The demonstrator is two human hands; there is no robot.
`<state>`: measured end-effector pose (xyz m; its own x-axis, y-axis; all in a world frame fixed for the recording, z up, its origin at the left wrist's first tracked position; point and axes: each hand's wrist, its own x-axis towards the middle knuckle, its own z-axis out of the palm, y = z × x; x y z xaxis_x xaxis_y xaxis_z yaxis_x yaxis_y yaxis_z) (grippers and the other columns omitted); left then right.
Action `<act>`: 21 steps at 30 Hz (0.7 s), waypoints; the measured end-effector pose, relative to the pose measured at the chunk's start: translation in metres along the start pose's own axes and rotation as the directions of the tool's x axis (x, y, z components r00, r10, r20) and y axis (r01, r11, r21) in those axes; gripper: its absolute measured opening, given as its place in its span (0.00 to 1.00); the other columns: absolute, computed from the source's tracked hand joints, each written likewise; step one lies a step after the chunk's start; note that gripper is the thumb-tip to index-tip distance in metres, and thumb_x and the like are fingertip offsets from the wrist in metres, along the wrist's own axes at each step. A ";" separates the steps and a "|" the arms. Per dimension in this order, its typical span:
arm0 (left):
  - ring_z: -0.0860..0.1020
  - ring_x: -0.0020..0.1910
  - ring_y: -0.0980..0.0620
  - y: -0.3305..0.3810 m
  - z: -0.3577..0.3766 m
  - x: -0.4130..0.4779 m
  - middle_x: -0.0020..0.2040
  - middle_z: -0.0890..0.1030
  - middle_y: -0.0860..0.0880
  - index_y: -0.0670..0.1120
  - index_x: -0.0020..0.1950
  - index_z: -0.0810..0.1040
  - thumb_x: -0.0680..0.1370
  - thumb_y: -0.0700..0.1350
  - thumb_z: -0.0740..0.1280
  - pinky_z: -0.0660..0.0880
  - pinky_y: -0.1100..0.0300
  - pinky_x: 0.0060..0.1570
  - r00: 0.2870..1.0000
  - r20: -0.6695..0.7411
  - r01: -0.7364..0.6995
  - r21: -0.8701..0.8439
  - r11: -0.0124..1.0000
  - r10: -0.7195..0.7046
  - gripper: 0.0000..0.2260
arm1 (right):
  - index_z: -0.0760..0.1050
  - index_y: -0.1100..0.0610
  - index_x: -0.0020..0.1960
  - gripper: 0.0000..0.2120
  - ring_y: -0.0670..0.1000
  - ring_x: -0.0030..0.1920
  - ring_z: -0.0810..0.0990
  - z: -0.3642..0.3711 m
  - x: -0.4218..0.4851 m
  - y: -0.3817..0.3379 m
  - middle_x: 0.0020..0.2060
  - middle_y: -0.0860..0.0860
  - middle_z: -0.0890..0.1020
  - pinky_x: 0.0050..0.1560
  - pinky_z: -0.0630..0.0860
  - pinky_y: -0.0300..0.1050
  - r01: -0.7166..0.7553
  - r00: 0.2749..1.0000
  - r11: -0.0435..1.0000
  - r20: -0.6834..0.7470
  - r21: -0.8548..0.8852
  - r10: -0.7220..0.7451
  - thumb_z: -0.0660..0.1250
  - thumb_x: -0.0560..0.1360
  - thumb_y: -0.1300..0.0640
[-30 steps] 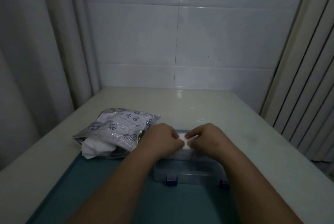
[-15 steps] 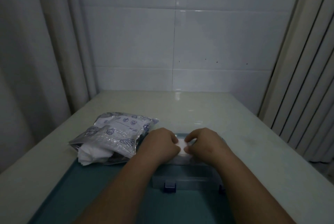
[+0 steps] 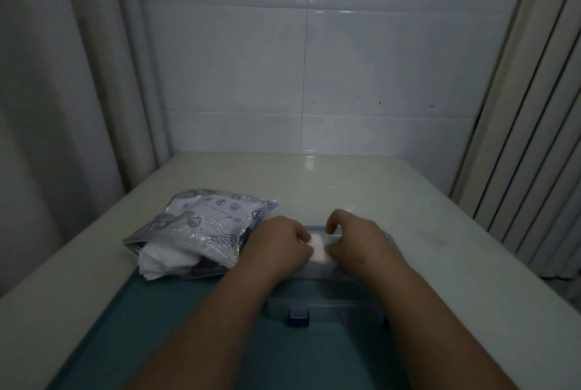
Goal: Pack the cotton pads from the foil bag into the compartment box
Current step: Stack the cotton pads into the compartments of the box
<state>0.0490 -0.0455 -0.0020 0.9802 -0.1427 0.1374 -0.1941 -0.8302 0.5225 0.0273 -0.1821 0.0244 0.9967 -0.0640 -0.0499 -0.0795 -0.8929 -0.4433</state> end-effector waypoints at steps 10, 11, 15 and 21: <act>0.80 0.53 0.50 0.003 0.000 0.003 0.54 0.84 0.49 0.49 0.55 0.84 0.71 0.44 0.66 0.76 0.60 0.54 0.995 0.095 0.008 0.060 0.998 -0.013 0.14 | 0.77 0.53 0.64 0.16 0.52 0.58 0.78 -0.003 -0.003 -0.001 0.60 0.53 0.80 0.62 0.74 0.46 0.011 0.994 1.000 0.111 -0.018 -0.009 0.65 0.78 0.51; 0.80 0.53 0.50 0.003 0.000 0.003 0.54 0.84 0.49 0.49 0.56 0.84 0.72 0.44 0.66 0.76 0.59 0.54 0.996 0.091 0.009 0.057 0.998 -0.015 0.14 | 0.76 0.52 0.65 0.17 0.52 0.57 0.78 -0.003 -0.003 -0.001 0.60 0.53 0.80 0.61 0.74 0.46 0.004 0.995 1.000 0.097 -0.007 -0.003 0.66 0.77 0.51; 0.80 0.51 0.51 0.001 0.000 -0.002 0.51 0.84 0.50 0.49 0.54 0.84 0.73 0.46 0.66 0.77 0.58 0.53 1.000 0.029 0.003 0.025 1.000 -0.003 0.13 | 0.78 0.51 0.63 0.18 0.50 0.57 0.78 -0.003 0.001 0.001 0.60 0.51 0.81 0.60 0.74 0.44 -0.010 0.999 0.999 -0.041 0.052 0.012 0.71 0.74 0.52; 0.80 0.54 0.52 -0.001 -0.006 -0.008 0.54 0.84 0.54 0.53 0.54 0.84 0.73 0.49 0.66 0.76 0.57 0.58 0.999 -0.031 -0.029 0.004 1.000 0.030 0.12 | 0.83 0.52 0.56 0.11 0.49 0.53 0.80 0.002 0.001 0.003 0.54 0.50 0.84 0.54 0.74 0.39 0.055 0.996 0.996 -0.070 0.069 -0.050 0.65 0.77 0.56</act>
<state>0.0408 -0.0401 0.0013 0.9723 -0.1503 0.1791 -0.2228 -0.8279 0.5147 0.0282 -0.1839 0.0215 0.9981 -0.0502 0.0353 -0.0255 -0.8623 -0.5057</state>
